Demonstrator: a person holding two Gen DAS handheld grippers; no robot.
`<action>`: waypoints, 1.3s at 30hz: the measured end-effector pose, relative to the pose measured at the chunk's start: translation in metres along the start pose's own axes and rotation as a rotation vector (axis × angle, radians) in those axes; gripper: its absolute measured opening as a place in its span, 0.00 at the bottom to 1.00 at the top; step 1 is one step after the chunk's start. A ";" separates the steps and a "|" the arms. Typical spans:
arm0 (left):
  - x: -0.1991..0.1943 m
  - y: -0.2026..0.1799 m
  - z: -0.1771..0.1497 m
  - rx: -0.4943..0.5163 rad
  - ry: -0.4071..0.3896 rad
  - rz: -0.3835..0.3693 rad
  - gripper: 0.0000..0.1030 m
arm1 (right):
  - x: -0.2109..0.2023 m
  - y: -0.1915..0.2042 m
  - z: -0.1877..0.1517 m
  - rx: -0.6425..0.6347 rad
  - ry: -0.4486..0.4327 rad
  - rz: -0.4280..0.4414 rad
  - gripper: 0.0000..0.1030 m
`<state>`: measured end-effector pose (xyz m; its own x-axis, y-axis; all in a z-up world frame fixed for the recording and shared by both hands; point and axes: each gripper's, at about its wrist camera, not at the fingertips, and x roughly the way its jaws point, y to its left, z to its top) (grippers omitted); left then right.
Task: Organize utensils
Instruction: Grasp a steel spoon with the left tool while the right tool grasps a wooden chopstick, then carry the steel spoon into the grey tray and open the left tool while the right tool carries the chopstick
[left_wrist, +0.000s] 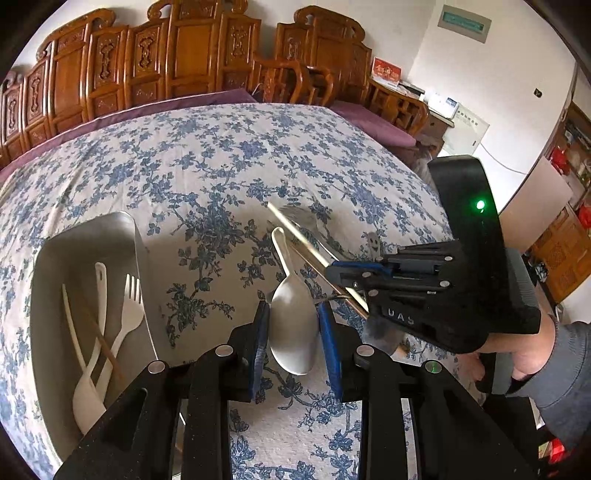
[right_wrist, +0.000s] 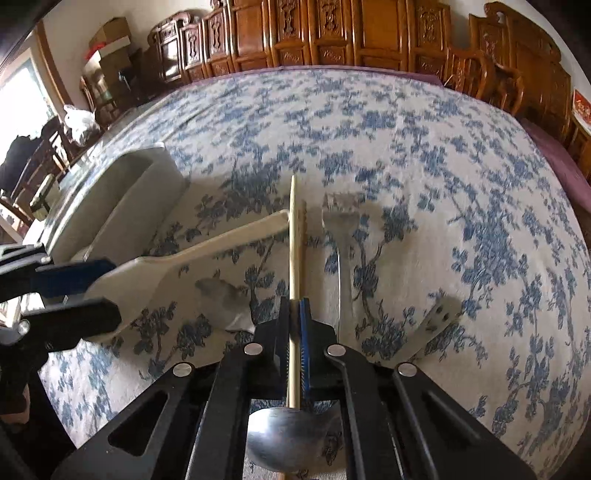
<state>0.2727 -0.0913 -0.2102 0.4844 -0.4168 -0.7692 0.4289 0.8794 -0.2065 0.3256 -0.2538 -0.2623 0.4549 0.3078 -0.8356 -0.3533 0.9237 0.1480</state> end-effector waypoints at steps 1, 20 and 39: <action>-0.002 0.000 0.001 0.001 -0.005 0.000 0.25 | -0.003 0.000 0.002 0.005 -0.017 -0.005 0.06; -0.062 0.009 0.012 0.004 -0.108 0.069 0.25 | -0.074 0.007 0.035 -0.050 -0.256 -0.121 0.06; -0.102 0.069 -0.011 -0.087 -0.117 0.203 0.25 | -0.082 0.069 0.029 -0.115 -0.223 -0.048 0.06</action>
<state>0.2443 0.0145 -0.1527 0.6409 -0.2492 -0.7260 0.2489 0.9622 -0.1106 0.2875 -0.2091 -0.1683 0.6379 0.3187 -0.7011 -0.4115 0.9105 0.0395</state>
